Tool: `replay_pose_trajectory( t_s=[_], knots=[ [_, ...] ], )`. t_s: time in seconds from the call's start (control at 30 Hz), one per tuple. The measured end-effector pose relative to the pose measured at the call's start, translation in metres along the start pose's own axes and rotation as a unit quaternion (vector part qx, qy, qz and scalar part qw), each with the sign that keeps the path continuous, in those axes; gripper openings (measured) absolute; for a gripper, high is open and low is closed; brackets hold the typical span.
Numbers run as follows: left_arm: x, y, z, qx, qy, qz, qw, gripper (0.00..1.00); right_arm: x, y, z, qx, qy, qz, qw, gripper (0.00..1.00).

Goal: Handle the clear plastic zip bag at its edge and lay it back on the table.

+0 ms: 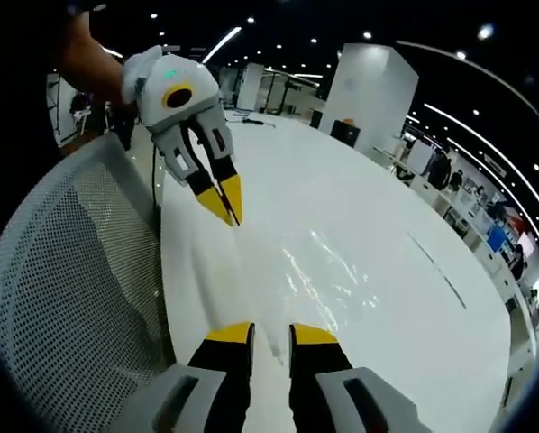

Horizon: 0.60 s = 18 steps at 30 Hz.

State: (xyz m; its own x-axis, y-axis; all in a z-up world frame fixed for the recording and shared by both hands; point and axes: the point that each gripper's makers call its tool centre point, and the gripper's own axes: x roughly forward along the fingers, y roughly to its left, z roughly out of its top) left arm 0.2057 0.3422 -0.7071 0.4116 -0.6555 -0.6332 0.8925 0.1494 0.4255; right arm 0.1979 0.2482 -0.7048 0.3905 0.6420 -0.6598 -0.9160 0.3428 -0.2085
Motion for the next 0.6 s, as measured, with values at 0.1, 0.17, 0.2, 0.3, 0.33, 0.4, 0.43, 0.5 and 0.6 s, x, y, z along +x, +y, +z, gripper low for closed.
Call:
replay_pose_trajectory(
  t_s=[0.1, 0.17, 0.2, 0.3, 0.33, 0.4, 0.43, 0.5, 0.6],
  knots=[
    [0.0, -0.001, 0.001, 0.002, 0.001, 0.0, 1.0, 0.0, 0.003, 0.0, 0.012, -0.011, -0.007, -0.002, 0.9999, 0.1],
    [-0.001, -0.001, 0.001, 0.004, 0.001, 0.0, 1.0, 0.0, 0.009, -0.001, 0.02, -0.006, -0.016, -0.003, 0.9998, 0.09],
    [-0.001, -0.002, 0.002, 0.005, 0.0, 0.0, 1.0, 0.0, 0.013, -0.002, 0.022, -0.006, -0.016, -0.003, 0.9998, 0.08],
    [-0.001, -0.002, 0.004, 0.006, -0.003, 0.0, 1.0, 0.0, 0.022, 0.004, 0.024, -0.015, -0.011, 0.009, 0.9998, 0.08],
    [-0.001, -0.003, 0.004, 0.007, -0.003, -0.001, 1.0, 0.0, 0.025, 0.007, 0.025, -0.018, -0.01, 0.014, 0.9997, 0.08],
    [-0.002, -0.003, 0.006, 0.01, -0.005, -0.001, 0.9999, 0.0, 0.028, 0.008, 0.026, -0.018, -0.01, 0.017, 0.9997, 0.07],
    [-0.002, -0.003, 0.007, 0.009, -0.008, 0.0, 0.9999, 0.0, 0.03, 0.01, 0.025, -0.017, -0.008, 0.021, 0.9996, 0.06],
    [-0.002, -0.003, 0.007, 0.01, -0.008, 0.0, 0.9999, 0.0, 0.032, 0.012, 0.024, -0.019, -0.005, 0.024, 0.9995, 0.05],
    [-0.003, -0.004, 0.009, 0.011, -0.014, 0.0, 0.9998, 0.0, 0.032, 0.014, 0.023, -0.016, -0.002, 0.027, 0.9995, 0.01]
  ],
)
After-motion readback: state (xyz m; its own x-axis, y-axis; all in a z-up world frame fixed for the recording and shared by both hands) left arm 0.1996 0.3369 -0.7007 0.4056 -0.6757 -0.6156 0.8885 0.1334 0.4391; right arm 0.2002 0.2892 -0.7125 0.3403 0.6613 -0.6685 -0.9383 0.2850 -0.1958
